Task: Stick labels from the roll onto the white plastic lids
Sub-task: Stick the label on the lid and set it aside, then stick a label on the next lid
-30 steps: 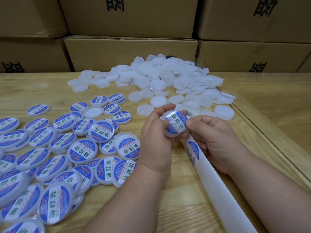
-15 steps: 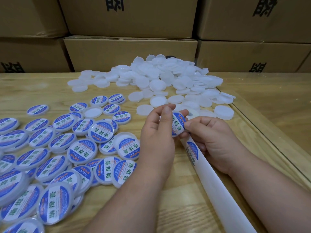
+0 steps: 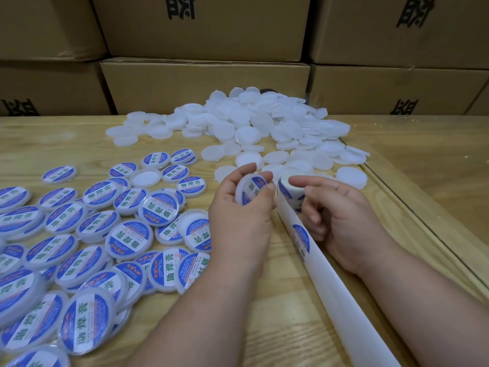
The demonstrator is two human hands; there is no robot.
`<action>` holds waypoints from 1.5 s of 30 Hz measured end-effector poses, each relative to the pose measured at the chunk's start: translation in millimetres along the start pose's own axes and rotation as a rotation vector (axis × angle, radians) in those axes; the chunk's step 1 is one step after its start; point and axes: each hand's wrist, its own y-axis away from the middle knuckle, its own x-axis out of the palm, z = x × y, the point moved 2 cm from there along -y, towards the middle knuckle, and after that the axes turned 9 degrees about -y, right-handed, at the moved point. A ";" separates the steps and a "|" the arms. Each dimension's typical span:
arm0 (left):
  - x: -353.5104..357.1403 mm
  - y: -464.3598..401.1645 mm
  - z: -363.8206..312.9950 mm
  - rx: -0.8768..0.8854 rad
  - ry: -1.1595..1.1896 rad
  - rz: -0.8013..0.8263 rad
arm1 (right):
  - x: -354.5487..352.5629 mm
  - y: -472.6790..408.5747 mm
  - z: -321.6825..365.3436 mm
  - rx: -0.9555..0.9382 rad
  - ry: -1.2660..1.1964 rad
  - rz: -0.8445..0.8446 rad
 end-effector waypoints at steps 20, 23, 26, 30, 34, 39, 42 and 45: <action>-6.4 -7.7 -0.7 -0.201 0.244 -0.170 | -33.1 -11.2 8.0 -0.215 0.802 -0.404; -7.4 -8.9 -0.7 -0.211 0.282 -0.176 | -32.9 -13.7 4.4 -0.064 1.065 -0.315; -6.9 -10.8 -1.4 -0.225 0.350 -0.172 | -26.9 -11.0 4.3 0.044 1.268 -0.244; -9.5 -12.4 -0.7 -0.238 0.413 -0.143 | -29.1 -12.5 2.0 0.111 1.348 -0.256; -9.0 -7.7 -4.1 -0.218 0.391 -0.121 | -31.6 -14.0 2.6 0.023 1.296 -0.363; 1.1 0.8 -5.1 -0.060 0.112 -0.007 | -32.3 -14.1 4.0 -0.110 1.223 -0.385; 7.1 4.7 -3.2 0.037 -0.041 0.029 | -26.5 -9.3 8.8 -0.276 0.848 -0.349; 8.2 6.9 -4.0 0.106 -0.115 0.052 | -12.2 -2.0 10.3 -0.371 0.550 -0.147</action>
